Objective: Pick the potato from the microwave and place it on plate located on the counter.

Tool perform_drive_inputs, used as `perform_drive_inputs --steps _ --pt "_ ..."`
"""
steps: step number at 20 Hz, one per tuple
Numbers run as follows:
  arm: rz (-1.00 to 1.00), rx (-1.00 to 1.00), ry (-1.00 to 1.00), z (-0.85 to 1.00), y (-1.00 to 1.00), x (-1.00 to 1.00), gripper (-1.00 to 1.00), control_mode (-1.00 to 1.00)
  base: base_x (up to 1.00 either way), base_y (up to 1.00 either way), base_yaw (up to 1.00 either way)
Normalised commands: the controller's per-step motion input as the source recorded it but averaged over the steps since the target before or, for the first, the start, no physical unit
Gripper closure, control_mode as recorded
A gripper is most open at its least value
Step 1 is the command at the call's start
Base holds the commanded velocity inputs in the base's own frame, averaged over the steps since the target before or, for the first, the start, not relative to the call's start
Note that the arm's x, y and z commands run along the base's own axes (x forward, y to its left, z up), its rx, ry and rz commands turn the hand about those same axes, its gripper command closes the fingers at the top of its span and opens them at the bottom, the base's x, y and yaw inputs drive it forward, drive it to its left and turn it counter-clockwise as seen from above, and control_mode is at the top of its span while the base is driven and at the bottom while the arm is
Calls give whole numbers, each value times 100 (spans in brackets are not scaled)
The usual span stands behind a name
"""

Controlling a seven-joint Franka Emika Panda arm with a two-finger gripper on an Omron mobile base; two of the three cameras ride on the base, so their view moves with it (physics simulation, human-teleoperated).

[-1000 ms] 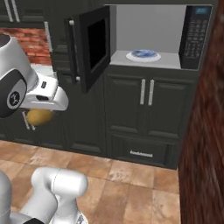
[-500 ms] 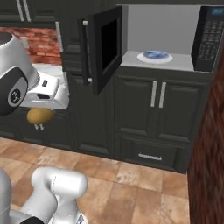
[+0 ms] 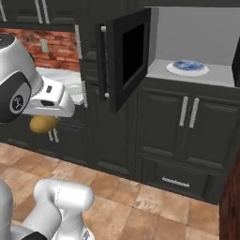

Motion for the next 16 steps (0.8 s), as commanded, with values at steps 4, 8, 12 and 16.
perform_drive_inputs --steps 4,8,12,16 --pt "0 0 0 0 0 0 100 100 51 86 52" --pt "0 0 0 0 0 0 100 100 86 65 34" --pt "0 0 0 0 0 0 100 100 100 59 3" --pt "0 0 0 0 0 0 100 100 100 45 0"
